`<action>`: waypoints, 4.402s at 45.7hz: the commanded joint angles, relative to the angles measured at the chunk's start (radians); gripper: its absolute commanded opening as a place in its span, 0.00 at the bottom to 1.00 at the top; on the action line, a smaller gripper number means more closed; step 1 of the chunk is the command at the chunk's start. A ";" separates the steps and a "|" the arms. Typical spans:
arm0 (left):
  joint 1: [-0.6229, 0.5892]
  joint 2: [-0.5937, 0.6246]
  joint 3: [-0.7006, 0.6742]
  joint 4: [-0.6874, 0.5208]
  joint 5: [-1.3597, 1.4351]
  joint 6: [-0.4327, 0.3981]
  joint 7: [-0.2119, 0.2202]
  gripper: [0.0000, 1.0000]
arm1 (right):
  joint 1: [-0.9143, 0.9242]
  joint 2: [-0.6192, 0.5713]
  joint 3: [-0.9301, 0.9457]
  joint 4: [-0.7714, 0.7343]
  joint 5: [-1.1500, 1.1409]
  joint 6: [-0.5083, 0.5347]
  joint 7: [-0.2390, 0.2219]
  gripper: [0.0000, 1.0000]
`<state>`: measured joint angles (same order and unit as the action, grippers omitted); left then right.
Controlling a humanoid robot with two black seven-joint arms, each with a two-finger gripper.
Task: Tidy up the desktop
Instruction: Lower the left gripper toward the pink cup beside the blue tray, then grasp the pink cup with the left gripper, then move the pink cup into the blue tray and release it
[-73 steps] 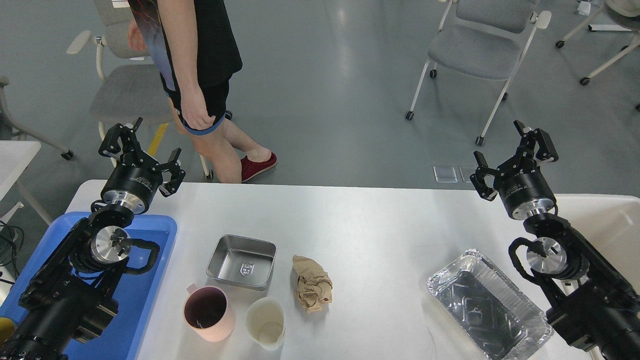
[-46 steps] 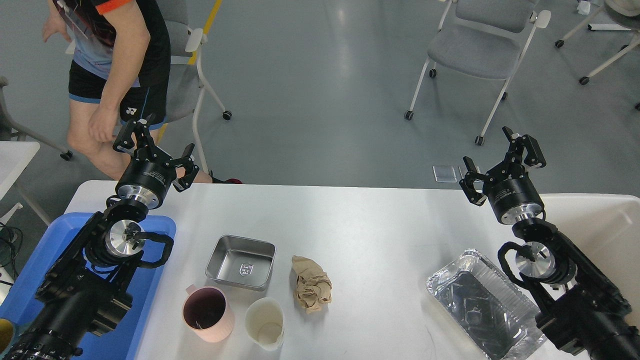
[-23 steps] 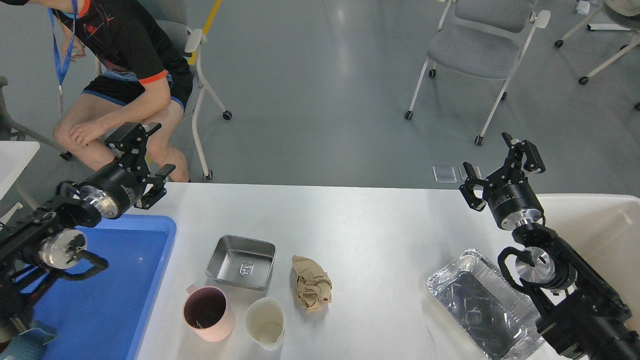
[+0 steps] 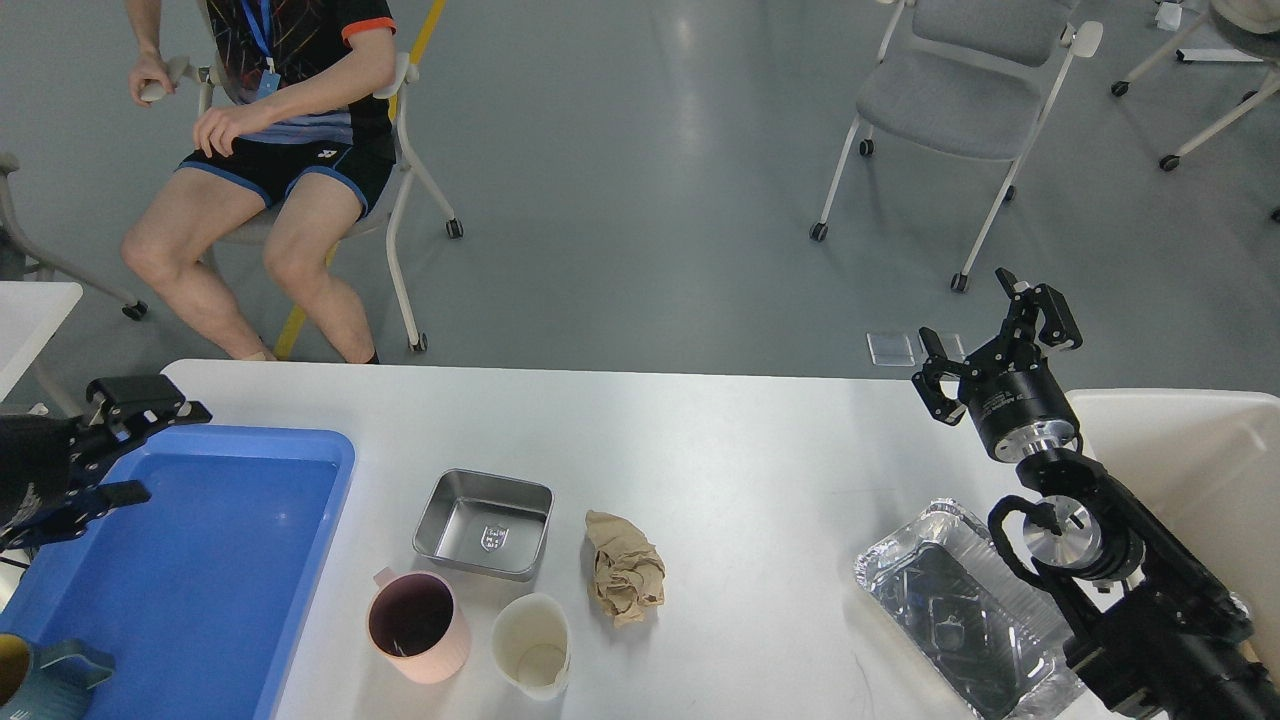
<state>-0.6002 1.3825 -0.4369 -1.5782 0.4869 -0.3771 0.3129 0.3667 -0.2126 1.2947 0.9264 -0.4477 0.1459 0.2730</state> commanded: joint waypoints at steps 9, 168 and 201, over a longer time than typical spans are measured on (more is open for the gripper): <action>0.003 0.055 0.006 -0.091 0.022 -0.098 -0.008 0.96 | 0.000 0.025 -0.002 0.000 -0.003 0.000 0.000 1.00; 0.229 0.021 -0.317 -0.051 0.177 -0.330 0.100 0.00 | -0.012 0.038 -0.003 -0.052 -0.003 0.000 0.000 1.00; 0.234 -0.125 0.121 0.130 0.176 -0.002 0.095 0.01 | -0.009 0.042 -0.003 -0.084 -0.003 0.001 0.000 1.00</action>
<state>-0.3667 1.2820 -0.3238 -1.4823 0.6642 -0.3876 0.4080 0.3582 -0.1691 1.2916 0.8433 -0.4513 0.1471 0.2731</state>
